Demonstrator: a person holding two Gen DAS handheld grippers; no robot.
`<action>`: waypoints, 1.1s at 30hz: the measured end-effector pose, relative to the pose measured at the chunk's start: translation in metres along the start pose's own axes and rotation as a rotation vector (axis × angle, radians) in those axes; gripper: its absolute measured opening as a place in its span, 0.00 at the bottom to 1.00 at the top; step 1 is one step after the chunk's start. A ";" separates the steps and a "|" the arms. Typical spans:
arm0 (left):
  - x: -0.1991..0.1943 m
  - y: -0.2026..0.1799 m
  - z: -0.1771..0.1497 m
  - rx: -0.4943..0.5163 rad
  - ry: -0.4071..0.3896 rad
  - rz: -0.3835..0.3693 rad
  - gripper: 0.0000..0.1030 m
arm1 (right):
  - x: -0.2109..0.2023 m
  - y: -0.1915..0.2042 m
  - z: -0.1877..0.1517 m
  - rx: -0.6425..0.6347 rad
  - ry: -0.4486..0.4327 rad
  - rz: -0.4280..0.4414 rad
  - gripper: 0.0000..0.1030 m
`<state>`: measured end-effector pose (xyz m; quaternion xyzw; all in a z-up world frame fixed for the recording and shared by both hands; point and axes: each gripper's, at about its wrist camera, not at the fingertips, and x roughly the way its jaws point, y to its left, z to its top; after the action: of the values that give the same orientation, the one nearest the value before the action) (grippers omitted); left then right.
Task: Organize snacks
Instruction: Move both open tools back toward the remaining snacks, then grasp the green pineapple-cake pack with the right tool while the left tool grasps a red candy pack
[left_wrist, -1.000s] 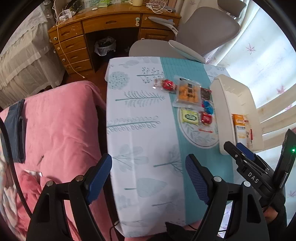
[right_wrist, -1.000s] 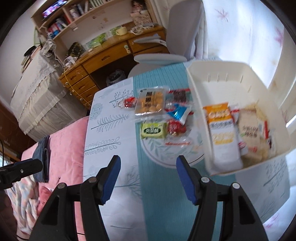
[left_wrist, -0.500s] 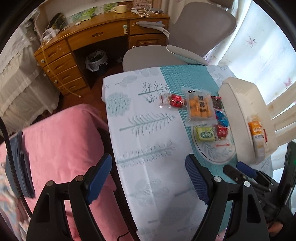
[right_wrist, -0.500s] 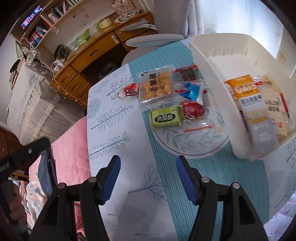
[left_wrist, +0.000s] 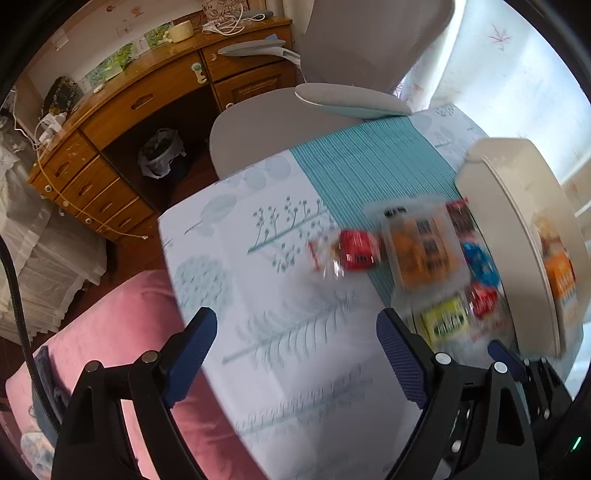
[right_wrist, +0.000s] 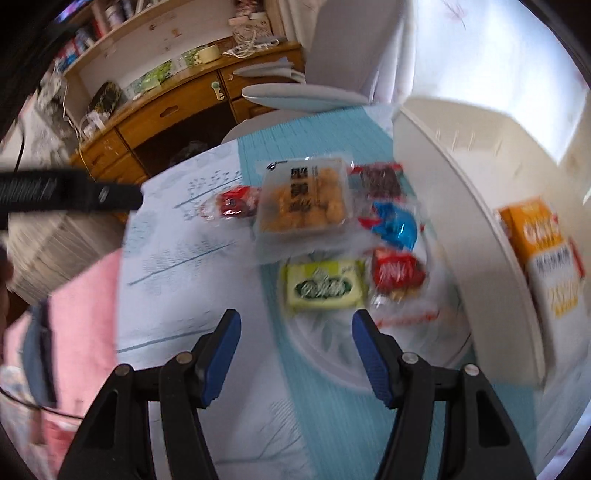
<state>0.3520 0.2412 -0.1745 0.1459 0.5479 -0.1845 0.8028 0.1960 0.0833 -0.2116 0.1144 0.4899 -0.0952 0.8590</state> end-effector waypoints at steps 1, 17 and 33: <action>0.005 0.000 0.004 -0.004 0.001 -0.008 0.85 | 0.005 -0.001 0.001 -0.018 -0.013 -0.014 0.61; 0.095 -0.016 0.044 -0.117 0.075 -0.111 0.85 | 0.055 -0.009 0.005 -0.091 -0.020 -0.030 0.61; 0.126 -0.015 0.048 -0.232 0.080 -0.195 0.91 | 0.085 0.005 0.025 -0.221 -0.040 0.000 0.66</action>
<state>0.4268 0.1901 -0.2754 0.0054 0.6087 -0.1912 0.7700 0.2602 0.0769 -0.2723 0.0171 0.4801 -0.0430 0.8760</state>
